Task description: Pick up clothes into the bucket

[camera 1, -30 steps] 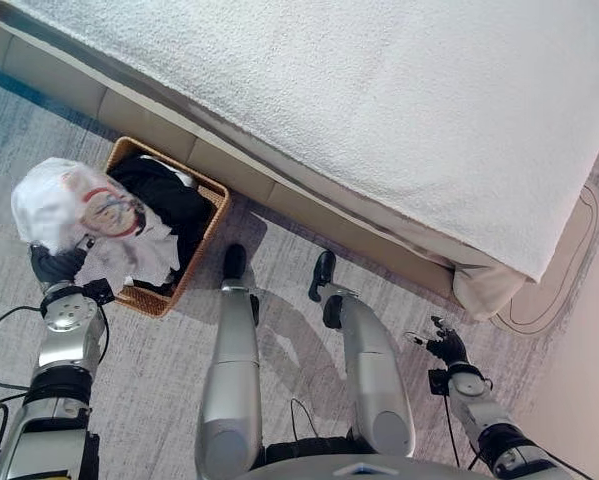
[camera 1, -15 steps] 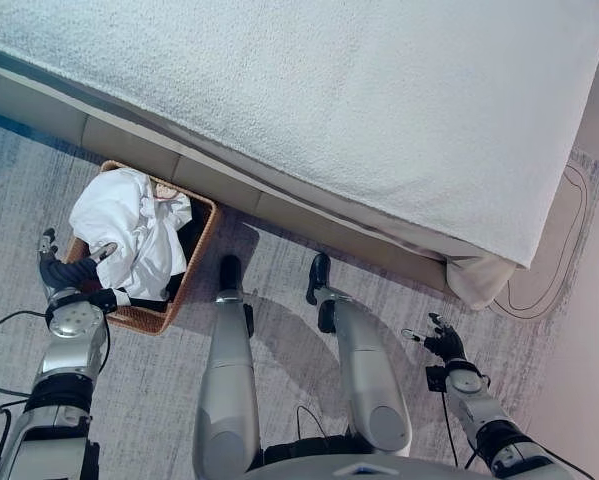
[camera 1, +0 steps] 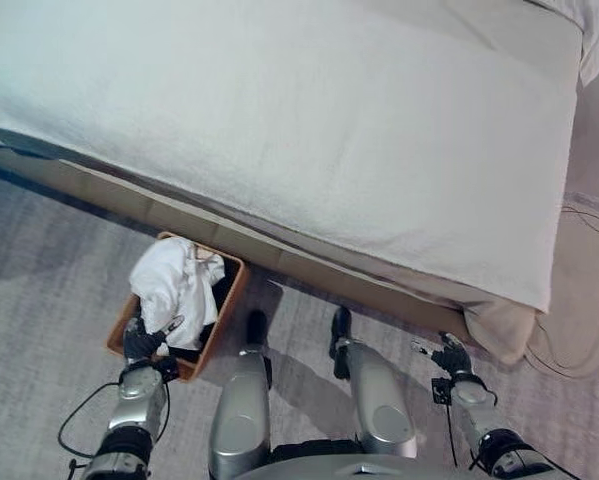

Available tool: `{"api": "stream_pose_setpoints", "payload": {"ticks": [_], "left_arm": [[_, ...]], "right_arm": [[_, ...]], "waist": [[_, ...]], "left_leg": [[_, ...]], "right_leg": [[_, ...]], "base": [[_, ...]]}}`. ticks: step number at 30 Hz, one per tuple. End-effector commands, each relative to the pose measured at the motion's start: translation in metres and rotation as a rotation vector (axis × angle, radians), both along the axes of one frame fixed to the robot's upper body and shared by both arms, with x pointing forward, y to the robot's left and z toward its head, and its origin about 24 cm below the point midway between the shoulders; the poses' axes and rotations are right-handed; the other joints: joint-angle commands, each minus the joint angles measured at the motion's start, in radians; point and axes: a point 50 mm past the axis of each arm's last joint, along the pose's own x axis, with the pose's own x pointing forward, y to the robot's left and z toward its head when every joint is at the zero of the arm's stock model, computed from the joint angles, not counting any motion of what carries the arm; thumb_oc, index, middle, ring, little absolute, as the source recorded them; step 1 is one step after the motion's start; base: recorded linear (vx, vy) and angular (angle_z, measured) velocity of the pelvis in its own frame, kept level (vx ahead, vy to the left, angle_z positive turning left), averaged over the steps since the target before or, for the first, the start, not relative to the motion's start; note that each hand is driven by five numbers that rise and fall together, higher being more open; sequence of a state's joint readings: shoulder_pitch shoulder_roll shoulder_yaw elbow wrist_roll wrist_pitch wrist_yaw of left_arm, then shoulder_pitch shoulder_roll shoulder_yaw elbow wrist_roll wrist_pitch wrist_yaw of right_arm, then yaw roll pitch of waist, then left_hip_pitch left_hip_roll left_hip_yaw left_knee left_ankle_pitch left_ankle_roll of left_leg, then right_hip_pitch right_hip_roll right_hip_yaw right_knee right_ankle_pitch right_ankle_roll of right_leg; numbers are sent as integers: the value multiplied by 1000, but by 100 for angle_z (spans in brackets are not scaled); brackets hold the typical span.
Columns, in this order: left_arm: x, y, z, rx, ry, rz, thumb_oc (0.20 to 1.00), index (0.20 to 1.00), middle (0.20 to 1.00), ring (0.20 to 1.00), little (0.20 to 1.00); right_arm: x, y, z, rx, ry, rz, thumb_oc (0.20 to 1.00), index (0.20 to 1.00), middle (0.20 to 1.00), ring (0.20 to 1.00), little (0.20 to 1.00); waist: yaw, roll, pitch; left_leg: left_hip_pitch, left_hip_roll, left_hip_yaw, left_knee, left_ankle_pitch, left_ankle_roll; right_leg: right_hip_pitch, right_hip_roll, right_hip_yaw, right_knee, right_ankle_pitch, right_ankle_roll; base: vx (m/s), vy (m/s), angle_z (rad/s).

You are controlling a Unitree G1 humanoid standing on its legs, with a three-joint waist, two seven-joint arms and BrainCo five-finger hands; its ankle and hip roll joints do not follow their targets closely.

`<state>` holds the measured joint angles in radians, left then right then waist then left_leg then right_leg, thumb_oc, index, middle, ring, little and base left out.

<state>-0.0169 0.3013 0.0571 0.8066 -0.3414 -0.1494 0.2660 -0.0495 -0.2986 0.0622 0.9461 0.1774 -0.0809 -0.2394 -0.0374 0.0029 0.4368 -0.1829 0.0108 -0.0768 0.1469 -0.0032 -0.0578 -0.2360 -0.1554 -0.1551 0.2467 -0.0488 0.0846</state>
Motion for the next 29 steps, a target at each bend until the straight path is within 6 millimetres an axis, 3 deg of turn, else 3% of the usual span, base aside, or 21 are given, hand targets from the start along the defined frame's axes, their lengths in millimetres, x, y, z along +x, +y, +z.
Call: {"api": "stream_pose_setpoints", "payload": {"ticks": [1,9,19,29], "left_arm": [[-17,2,-9,-29,32,-33,1000,1000,1000,1000,1000],[-57,-26,-46,-98,276,-152,1000,1000,1000,1000,1000],[-99,-47,-72,-156,520,-238,1000,1000,1000,1000,1000],[-102,-48,-73,-155,548,-263,1000,1000,1000,1000,1000]], "right_arm": [[-21,-18,-4,-21,60,-12,1000,1000,1000,1000,1000],[-37,-15,-12,39,103,-9,1000,1000,1000,1000,1000],[-65,-4,-31,70,261,40,1000,1000,1000,1000,1000],[-70,6,-36,96,304,68,1000,1000,1000,1000,1000]], "waist": [[1,-8,-91],[-22,26,-197],[-18,-2,-271],[-19,-17,-301]], "left_leg": [[-3,-28,-2,8,-10,-6],[97,-13,6,-75,13,-13],[154,-7,30,-28,-34,-13],[222,0,42,-79,-38,-8]], "right_leg": [[76,-12,2,-82,6,57],[168,4,-13,-115,-12,47],[282,25,0,-220,1,39],[334,30,2,-244,5,38]], "base": [[44,-32,0],[55,-34,-3],[43,-28,-5],[15,-6,-1]]}}
